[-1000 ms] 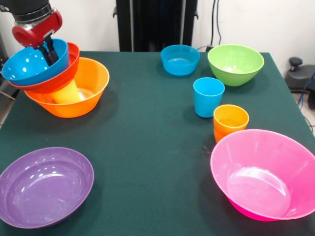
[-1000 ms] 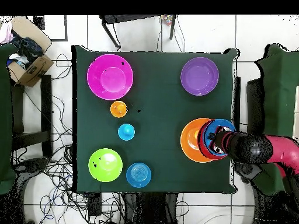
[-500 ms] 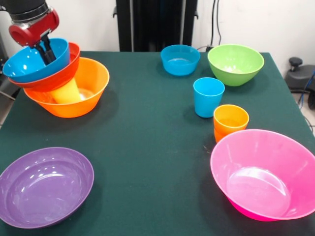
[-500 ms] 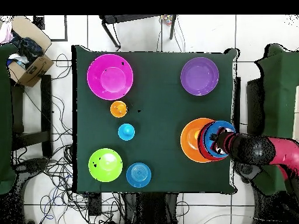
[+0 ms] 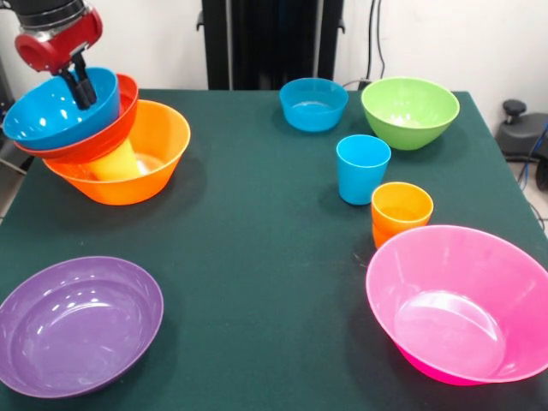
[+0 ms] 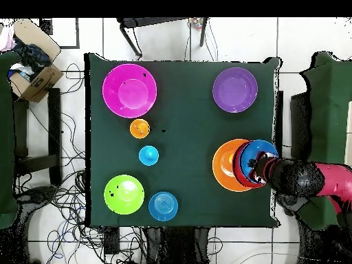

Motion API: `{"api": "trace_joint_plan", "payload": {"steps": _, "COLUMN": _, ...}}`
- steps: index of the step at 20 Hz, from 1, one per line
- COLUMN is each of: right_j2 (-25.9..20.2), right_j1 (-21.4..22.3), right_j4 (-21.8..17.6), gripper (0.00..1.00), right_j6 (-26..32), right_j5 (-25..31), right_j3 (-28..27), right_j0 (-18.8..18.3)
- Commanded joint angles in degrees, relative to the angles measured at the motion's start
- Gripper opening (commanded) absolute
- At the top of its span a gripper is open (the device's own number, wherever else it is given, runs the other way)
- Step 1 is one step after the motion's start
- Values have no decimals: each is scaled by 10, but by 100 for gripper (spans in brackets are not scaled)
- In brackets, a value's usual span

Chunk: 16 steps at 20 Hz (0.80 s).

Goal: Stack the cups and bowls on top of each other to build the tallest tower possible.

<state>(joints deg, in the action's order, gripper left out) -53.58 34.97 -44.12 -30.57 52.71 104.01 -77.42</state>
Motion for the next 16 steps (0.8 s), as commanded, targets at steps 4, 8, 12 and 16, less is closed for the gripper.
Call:
{"api": "trace_joint_plan", "payload": {"steps": 4, "right_j2": -1, "right_j1": 22, "right_j4": -26, "gripper": 0, "right_j6": 14, "right_j5": -37, "right_j3": 62, "right_j0": 48}}
{"api": "trace_joint_plan", "payload": {"steps": 8, "right_j2": 6, "right_j1": 18, "right_j4": -31, "gripper": 0, "right_j6": 0, "right_j5": -53, "right_j3": 68, "right_j0": 55}}
{"api": "trace_joint_plan", "payload": {"steps": 12, "right_j2": 15, "right_j1": 9, "right_j4": -38, "gripper": 0, "right_j6": 3, "right_j5": -59, "right_j3": 59, "right_j0": 61}}
{"api": "trace_joint_plan", "payload": {"steps": 16, "right_j2": 23, "right_j1": 0, "right_j4": -43, "gripper": 0, "right_j6": 9, "right_j5": -66, "right_j3": 52, "right_j0": 61}}
